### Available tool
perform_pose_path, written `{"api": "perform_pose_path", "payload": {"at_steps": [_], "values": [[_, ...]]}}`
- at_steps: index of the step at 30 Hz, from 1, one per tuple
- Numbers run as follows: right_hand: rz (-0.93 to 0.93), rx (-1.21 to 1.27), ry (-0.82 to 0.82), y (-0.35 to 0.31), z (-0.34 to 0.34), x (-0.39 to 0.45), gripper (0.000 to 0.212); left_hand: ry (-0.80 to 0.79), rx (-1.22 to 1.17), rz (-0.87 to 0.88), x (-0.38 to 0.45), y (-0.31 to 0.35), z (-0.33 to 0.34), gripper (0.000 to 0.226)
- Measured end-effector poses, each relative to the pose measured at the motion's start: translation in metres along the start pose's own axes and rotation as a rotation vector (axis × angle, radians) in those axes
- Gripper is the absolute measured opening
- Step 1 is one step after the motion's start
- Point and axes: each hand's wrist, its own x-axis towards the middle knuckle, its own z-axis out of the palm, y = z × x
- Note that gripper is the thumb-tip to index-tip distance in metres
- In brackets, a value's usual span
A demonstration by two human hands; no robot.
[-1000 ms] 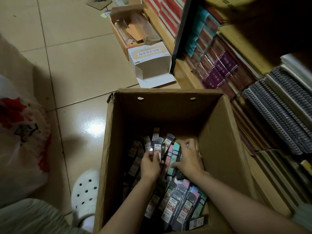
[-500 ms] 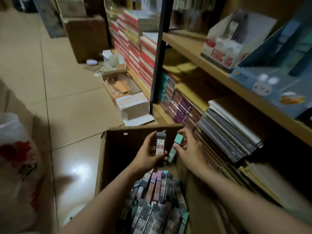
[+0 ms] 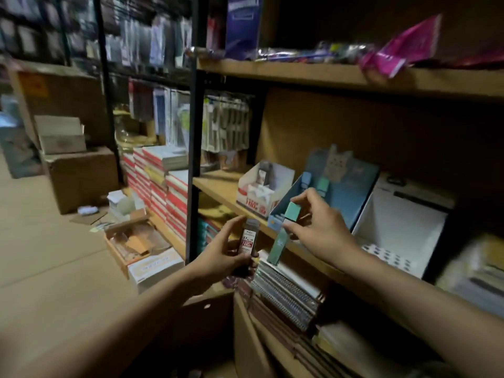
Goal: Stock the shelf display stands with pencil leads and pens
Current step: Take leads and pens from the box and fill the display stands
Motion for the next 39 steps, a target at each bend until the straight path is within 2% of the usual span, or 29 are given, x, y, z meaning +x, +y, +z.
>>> {"api": "perform_pose_path", "payload": {"at_steps": [3, 8, 11, 16, 20, 27, 39], "values": [[0.022, -0.075, 0.032, 0.000, -0.031, 0.014, 0.034, 0.032, -0.118, -0.002, 0.016, 0.001, 0.010, 0.076], [0.055, -0.317, 0.199, 0.011, -0.078, 0.048, 0.038, 0.031, -0.236, -0.003, 0.043, 0.003, 0.021, 0.052], [0.046, -0.459, 0.216, 0.018, -0.089, 0.065, 0.038, 0.036, -0.235, 0.013, 0.057, 0.004, 0.022, 0.037], [0.019, -0.614, 0.192, 0.035, -0.069, 0.084, 0.037, 0.050, -0.137, 0.069, 0.072, -0.001, 0.032, 0.027], [0.065, -0.647, 0.185, 0.048, -0.055, 0.092, 0.039, 0.007, -0.110, 0.110, 0.077, -0.004, 0.035, 0.024], [0.139, -0.664, 0.170, 0.066, -0.044, 0.095, 0.045, 0.029, -0.077, 0.109, 0.078, -0.008, 0.035, 0.022], [0.210, -0.596, 0.184, 0.071, -0.038, 0.091, 0.030, 0.020, -0.054, 0.074, 0.078, -0.006, 0.033, 0.020]]}}
